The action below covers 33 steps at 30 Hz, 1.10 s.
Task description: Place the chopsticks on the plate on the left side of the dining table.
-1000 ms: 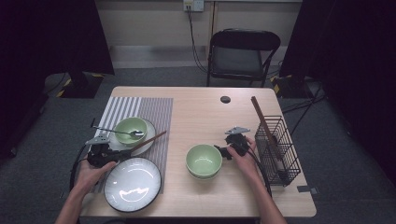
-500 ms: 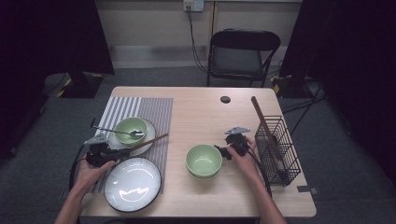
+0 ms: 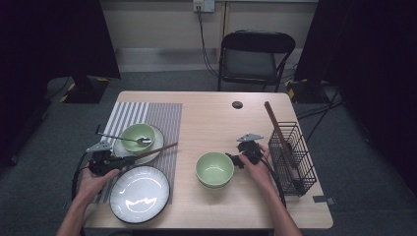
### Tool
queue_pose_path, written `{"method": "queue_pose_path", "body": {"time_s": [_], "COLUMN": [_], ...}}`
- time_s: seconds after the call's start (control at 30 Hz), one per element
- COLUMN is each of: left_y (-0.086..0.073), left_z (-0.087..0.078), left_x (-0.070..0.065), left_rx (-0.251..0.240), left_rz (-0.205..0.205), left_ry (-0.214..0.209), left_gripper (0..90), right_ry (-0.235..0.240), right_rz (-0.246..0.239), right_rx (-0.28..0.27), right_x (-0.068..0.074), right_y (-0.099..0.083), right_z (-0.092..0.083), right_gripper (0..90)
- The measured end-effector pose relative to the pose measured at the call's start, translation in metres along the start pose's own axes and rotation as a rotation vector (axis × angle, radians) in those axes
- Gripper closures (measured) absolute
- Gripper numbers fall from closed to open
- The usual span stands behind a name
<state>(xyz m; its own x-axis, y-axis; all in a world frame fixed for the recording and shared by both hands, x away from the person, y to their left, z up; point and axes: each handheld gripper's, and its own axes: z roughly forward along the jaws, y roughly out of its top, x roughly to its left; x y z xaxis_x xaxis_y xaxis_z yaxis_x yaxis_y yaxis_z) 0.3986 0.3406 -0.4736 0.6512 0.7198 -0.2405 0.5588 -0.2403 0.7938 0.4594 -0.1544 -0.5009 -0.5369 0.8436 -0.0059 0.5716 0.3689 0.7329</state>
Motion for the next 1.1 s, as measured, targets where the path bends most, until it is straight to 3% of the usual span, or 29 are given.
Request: {"method": "queue_pose_path", "body": {"time_s": [0.8, 0.93, 1.1], "left_y": [-0.002, 0.0, 0.0], "left_z": [-0.008, -0.012, -0.009], "left_x": [0.006, 0.003, 0.001], "left_rx": [-0.016, -0.042, -0.024], "left_rz": [-0.009, -0.004, -0.005], "left_ry": [0.015, -0.019, -0.034], "left_gripper": [83.2, 82.8, 83.3], "right_ry": [0.0, 0.0, 0.0], "right_rz": [0.001, 0.0, -0.001], "right_rx": [0.0, 0.0, 0.0], "right_x": [0.0, 0.0, 0.0], "right_y": [0.0, 0.0, 0.0], "right_z": [0.0, 0.0, 0.0], "right_gripper": [14.3, 14.2, 14.2]}}
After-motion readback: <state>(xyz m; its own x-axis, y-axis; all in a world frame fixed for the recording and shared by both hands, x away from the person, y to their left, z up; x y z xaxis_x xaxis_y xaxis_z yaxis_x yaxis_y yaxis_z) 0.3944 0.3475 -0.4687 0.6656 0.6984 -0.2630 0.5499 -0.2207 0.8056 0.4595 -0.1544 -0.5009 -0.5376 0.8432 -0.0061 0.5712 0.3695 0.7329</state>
